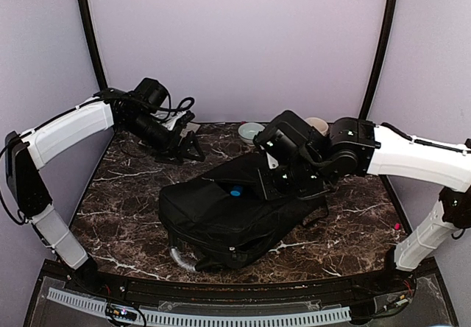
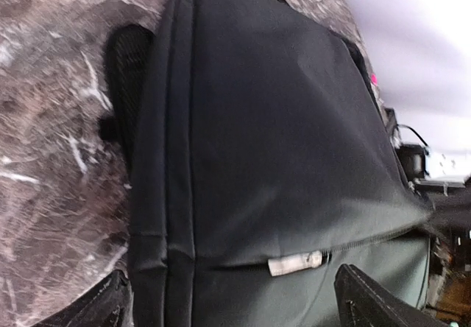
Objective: Pack the student bag
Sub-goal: Pass from the right arm to the left
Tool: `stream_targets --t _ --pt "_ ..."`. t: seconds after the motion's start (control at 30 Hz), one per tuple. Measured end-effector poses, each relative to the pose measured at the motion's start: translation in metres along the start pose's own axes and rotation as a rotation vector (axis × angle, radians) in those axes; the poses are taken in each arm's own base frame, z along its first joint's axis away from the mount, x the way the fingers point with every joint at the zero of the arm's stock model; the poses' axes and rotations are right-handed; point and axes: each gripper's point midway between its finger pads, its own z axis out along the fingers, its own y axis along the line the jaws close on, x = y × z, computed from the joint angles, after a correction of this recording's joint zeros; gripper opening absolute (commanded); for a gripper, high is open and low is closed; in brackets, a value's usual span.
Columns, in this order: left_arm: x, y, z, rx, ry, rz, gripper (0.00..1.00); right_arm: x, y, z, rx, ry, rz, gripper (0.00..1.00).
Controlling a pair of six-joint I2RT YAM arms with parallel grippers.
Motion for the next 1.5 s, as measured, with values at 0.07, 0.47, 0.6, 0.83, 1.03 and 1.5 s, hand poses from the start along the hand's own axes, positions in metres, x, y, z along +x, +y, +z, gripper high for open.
stream_targets --t 0.07,0.47,0.6,0.83,1.03,1.5 --pt "0.015 0.001 0.002 0.058 0.028 -0.007 0.98 0.001 -0.002 -0.001 -0.002 -0.009 -0.003 0.0" --pt "0.061 -0.005 0.028 0.416 0.16 -0.099 0.87 0.002 -0.014 -0.005 -0.011 -0.055 -0.007 0.0" --pt "0.059 -0.009 0.036 0.49 0.181 -0.098 0.93 -0.001 -0.014 -0.005 -0.013 -0.063 -0.008 0.0" --pt "0.061 0.004 0.048 0.434 0.191 -0.064 0.99 -0.003 -0.013 -0.005 -0.018 -0.07 -0.01 0.0" --pt "0.069 0.016 0.056 0.386 0.2 -0.061 0.98 -0.004 -0.015 -0.005 -0.015 -0.071 -0.007 0.0" --pt "0.085 0.028 0.067 0.386 0.198 -0.08 0.98 -0.009 -0.016 -0.004 -0.024 -0.075 -0.002 0.0"
